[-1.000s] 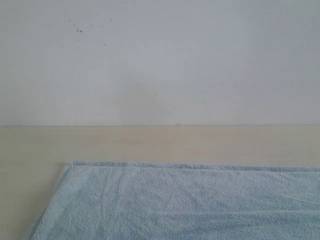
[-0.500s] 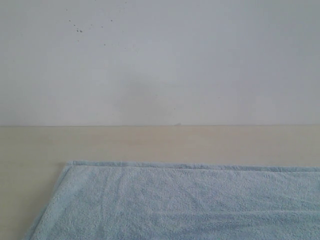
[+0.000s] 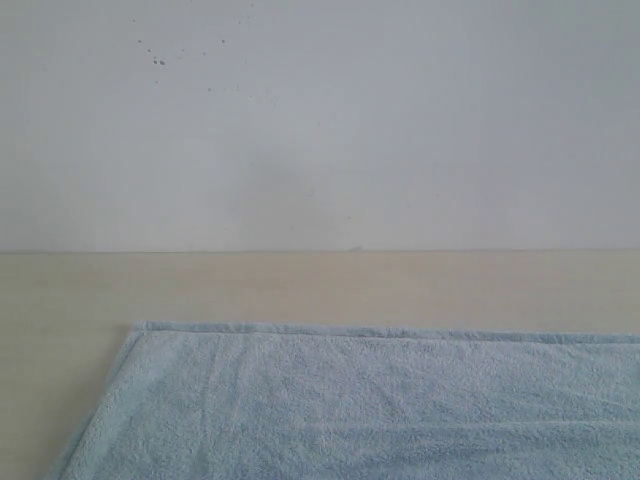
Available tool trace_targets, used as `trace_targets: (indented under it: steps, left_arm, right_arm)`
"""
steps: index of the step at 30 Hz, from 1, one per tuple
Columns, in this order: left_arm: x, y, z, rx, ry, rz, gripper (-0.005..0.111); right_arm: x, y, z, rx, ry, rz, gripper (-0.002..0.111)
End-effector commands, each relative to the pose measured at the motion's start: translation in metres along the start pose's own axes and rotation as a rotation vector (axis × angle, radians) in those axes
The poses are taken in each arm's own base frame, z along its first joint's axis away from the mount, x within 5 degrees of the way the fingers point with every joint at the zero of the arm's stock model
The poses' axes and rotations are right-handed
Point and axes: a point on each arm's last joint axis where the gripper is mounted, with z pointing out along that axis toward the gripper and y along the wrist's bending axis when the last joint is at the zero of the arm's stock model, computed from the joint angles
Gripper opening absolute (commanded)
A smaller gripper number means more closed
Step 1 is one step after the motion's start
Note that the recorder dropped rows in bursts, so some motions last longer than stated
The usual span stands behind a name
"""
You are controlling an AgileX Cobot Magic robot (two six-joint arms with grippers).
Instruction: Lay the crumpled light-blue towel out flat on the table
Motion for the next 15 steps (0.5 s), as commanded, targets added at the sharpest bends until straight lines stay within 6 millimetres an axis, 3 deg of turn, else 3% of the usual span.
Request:
trace_targets:
  steps: [1,15]
  left_arm:
    - [-0.0010,-0.0001,-0.0001,-0.001,-0.014,-0.007,0.004]
    - [-0.0010,0.0011,-0.0002,-0.022,-0.015,-0.012,0.004]
  right_arm:
    - [-0.0012,-0.0002,-0.0005,0.002,-0.011,-0.012,0.000]
    - [-0.0012,-0.0002,-0.0005,0.002,-0.011,-0.012,0.000]
